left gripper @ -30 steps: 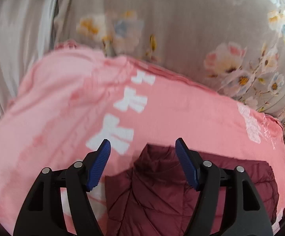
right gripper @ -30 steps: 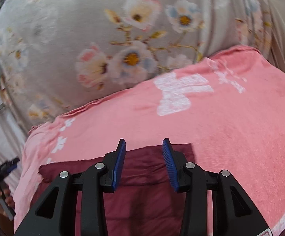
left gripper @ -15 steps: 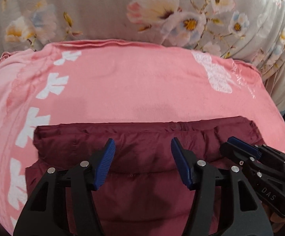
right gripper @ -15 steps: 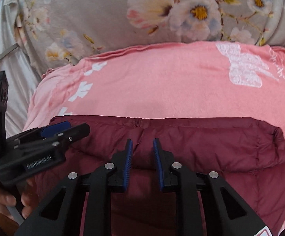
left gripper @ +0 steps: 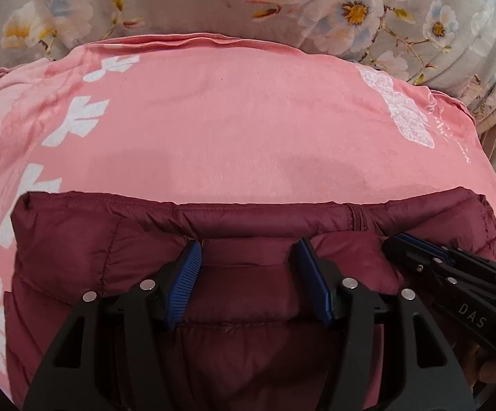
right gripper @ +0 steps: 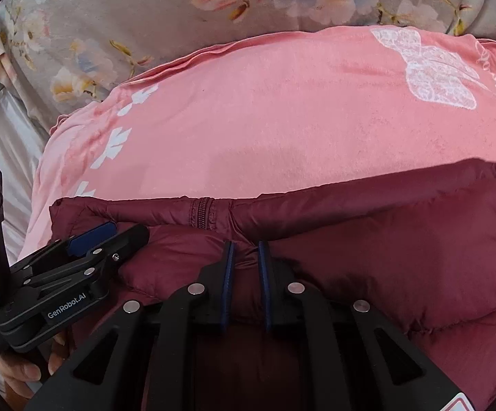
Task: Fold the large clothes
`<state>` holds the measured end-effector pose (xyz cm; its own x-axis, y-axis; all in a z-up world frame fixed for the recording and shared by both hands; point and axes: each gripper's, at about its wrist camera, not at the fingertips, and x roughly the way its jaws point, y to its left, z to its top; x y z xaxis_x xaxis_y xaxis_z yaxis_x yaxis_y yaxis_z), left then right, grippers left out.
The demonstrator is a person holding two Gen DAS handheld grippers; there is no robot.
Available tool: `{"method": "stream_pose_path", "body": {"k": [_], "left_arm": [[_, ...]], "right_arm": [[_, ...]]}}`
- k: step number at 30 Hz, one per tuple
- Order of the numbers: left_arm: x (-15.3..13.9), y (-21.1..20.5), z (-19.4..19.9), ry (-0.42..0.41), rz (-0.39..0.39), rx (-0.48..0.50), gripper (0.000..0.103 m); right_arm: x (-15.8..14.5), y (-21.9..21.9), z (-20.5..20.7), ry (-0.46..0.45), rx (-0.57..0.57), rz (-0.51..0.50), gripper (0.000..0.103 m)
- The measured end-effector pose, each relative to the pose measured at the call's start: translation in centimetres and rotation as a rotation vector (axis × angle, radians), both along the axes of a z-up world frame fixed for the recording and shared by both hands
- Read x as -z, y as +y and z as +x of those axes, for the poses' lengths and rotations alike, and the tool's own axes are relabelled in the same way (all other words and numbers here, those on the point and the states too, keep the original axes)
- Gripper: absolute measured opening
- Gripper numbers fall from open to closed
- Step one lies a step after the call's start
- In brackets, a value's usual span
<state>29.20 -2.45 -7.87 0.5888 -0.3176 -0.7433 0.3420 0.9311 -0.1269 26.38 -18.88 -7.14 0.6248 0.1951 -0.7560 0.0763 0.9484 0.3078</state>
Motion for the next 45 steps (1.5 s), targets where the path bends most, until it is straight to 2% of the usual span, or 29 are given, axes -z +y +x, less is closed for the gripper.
{"method": "stream_pose_path", "body": {"k": [10,22,25,27,31,33,36,41,45], "left_arm": [[1.2,-0.1,-0.1,-0.041,-0.011,-0.008,0.056],[1.5,-0.5,-0.4,-0.069,0.02,-0.017,0.056],[1.4,-0.4,-0.4,-0.071,0.016,-0.019,0.056],[1.0,0.1,-0.5,-0.068,-0.015,-0.017,0.056],[-1.6,4.4,-2.1,-0.042,-0.136,-0.068,0.056],[-3.3,7.5,-3.4,-0.036,-0.184,-0.105,0.06],[-4.6,11.9,-4.8,-0.03,-0.195,-0.17,0.064],[-2.8,19.5,-6.7,0.059,-0.253,-0.281,0.066],[0.0,21.6,-8.1,0.121,-0.253,-0.309,0.066]], "right_arm": [[0.6,0.4,0.0,-0.025,0.002,-0.029,0.009],[0.5,0.5,-0.2,-0.031,0.006,-0.04,0.009],[-0.8,0.3,-1.0,-0.028,0.047,-0.023,0.01],[-2.4,0.8,-2.3,-0.051,0.045,-0.01,0.013],[-5.1,3.2,-5.2,-0.092,-0.004,-0.093,0.013],[-5.4,3.9,-6.0,-0.087,-0.021,-0.081,0.013],[-4.8,4.9,-6.7,-0.066,-0.034,-0.049,0.013],[-3.0,6.8,-6.6,-0.042,-0.048,-0.056,0.013],[-1.4,7.9,-6.6,-0.032,-0.043,-0.095,0.012]]}}
